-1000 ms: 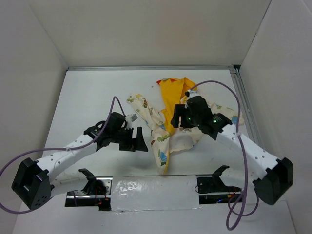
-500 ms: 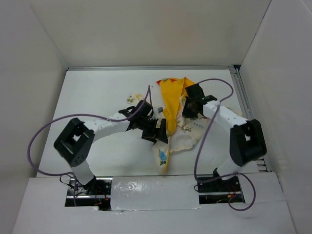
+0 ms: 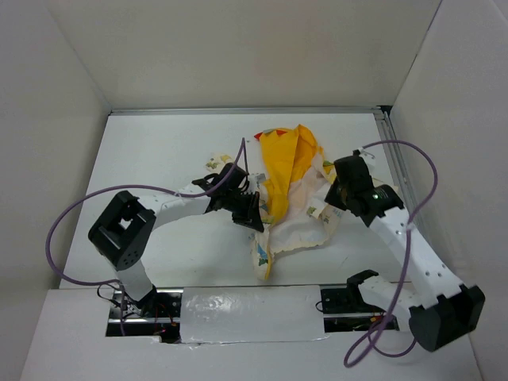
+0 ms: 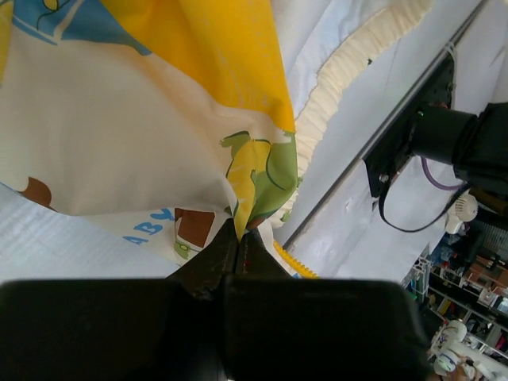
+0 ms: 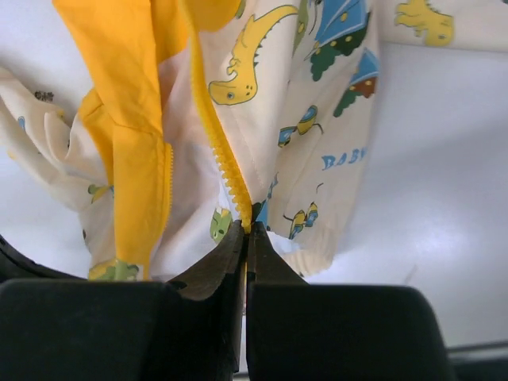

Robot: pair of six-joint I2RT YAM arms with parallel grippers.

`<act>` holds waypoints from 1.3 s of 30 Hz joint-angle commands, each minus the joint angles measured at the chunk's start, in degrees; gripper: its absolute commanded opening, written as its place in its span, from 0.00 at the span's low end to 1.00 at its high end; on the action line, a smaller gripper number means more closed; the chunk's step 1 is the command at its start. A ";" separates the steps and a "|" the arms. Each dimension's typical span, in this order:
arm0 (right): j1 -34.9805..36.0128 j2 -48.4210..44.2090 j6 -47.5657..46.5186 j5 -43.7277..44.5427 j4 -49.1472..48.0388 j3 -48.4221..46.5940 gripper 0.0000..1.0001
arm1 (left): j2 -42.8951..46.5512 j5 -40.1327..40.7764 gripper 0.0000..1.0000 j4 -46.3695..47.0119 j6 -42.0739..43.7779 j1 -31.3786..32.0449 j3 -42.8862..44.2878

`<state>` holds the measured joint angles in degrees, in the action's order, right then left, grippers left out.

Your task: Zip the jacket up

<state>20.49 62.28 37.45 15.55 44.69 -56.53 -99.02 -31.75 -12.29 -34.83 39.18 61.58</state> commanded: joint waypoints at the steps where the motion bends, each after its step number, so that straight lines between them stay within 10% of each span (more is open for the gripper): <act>1: 0.95 -6.55 3.41 2.64 13.30 4.14 0.00 | 4.10 -2.88 0.00 2.89 1.52 -0.24 -2.16; 12: 3.77 14.42 8.16 9.48 12.70 7.41 0.00 | -0.73 -4.63 0.00 4.46 -0.33 -1.56 -5.24; 20: 0.00 44.92 1.85 15.39 12.88 -18.05 0.00 | -12.50 -13.24 0.00 7.12 1.95 -6.21 5.20; 27: -10.20 64.52 -4.93 11.78 13.83 -52.06 0.00 | -29.35 -22.91 0.00 2.47 5.20 -12.45 32.31; 31: -10.92 58.77 -6.94 15.65 16.67 -53.02 0.00 | -30.37 -30.03 0.00 -4.23 8.98 -13.60 40.29; 36: -9.16 38.20 -8.98 13.89 13.67 -35.08 0.00 | -14.55 -33.65 0.02 1.83 12.15 -13.78 23.96; 38: -7.93 32.24 -8.71 14.06 14.81 -29.09 0.00 | -9.03 -27.71 0.17 1.31 10.41 -13.87 17.21; 39: -7.14 31.16 -8.71 14.50 15.51 -27.33 0.00 | -7.43 -26.19 0.40 1.57 9.61 -13.87 14.56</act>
<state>11.35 99.53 29.80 28.67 58.37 -87.99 -113.56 -57.91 -11.20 -25.56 24.84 81.34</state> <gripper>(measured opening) 0.019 0.299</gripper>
